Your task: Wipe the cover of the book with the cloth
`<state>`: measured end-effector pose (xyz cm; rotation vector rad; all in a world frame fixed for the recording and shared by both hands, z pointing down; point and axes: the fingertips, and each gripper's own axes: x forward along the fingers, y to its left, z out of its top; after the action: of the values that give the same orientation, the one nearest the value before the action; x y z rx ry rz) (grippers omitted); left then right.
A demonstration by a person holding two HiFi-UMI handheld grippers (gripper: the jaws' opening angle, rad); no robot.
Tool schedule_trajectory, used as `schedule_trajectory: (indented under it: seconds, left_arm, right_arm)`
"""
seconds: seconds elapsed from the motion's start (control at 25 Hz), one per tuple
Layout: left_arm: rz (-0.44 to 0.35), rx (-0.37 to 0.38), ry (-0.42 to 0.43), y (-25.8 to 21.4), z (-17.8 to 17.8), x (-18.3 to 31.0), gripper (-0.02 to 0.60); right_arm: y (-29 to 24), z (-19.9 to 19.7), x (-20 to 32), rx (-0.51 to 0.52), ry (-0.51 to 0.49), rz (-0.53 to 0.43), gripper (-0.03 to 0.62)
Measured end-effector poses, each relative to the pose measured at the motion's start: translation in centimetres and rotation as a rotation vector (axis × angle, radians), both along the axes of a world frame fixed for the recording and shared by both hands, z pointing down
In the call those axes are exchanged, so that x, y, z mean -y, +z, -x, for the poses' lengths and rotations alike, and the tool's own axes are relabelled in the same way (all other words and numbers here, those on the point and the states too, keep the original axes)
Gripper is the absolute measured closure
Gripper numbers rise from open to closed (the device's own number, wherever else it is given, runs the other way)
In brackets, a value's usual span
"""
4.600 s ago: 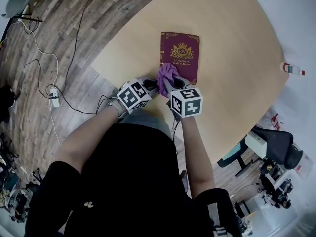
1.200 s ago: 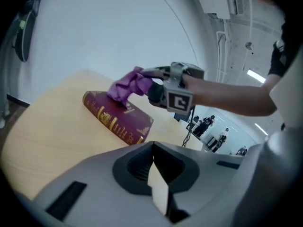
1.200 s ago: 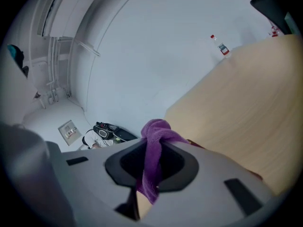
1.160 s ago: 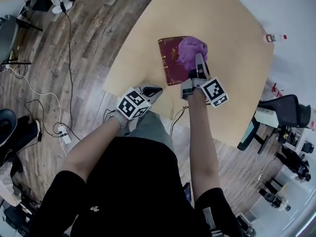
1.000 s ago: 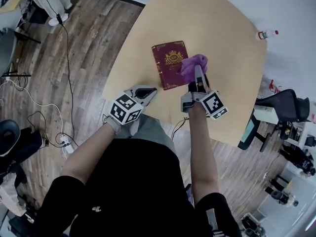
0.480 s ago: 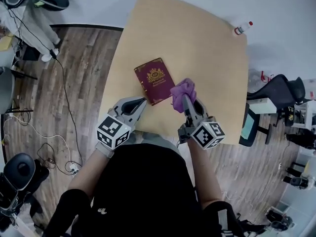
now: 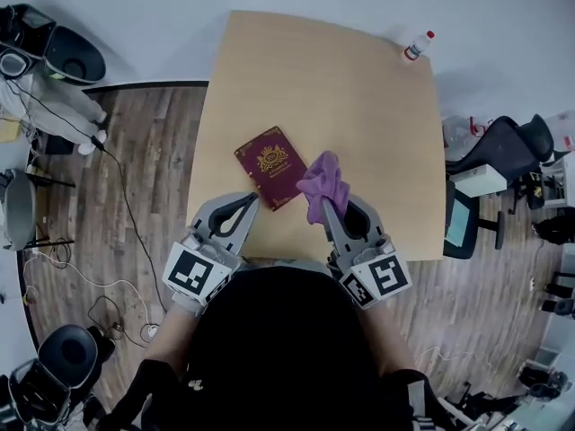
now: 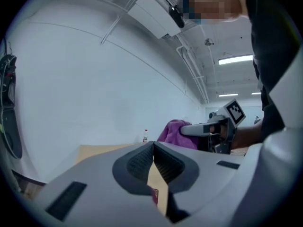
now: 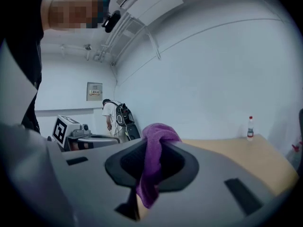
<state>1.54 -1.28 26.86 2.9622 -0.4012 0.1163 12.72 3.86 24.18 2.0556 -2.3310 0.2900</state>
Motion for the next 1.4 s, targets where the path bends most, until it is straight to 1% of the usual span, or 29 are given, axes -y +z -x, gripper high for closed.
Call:
schedule_trajectory:
  seconds: [0.16,0.24,0.4,0.72,0.88,1.16,1.4]
  left_arm:
    - [-0.041,-0.049,0.015,-2.2,-0.6,0.1,0.561]
    - [-0.043,-0.055,0.017,-2.5,-0.9,0.1,0.561]
    - [-0.045,-0.065,0.02,-2.6,-1.4,-0.1,0.561]
    - [-0.044,-0.054,0.001,-3.0,-1.7,0.8,0.561]
    - [-0.028,-0.046,-0.019,-2.6,-1.6,1.3,0.561]
    - [-0.003,-0.029,-0.042,-1.9,-1.5,1.6,0.561]
    - [-0.006,-0.008,-0.066,-1.6,-1.3,1.8,0.561]
  right_arm:
    - [-1.3,0.6,0.0,-0.051,-0.035,-0.042,0.53]
    - [-1.4,0.5,0.0,-0.053,-0.047,-0.051,0.528]
    - [-1.1,0.2,0.0,-0.042,-0.038,-0.061,0.528]
    - [0.0,-0.1,0.9,-0.027,-0.038,-0.027,0.528]
    - [0.0,-0.3,1.3,-0.021,-0.04,-0.024,0.528]
    - [0.5,-1.5,1.6,0.019,-0.014,-0.016,0.528]
    - [0.8,-1.8,1.5,0.006,-0.011,-0.015,0.528]
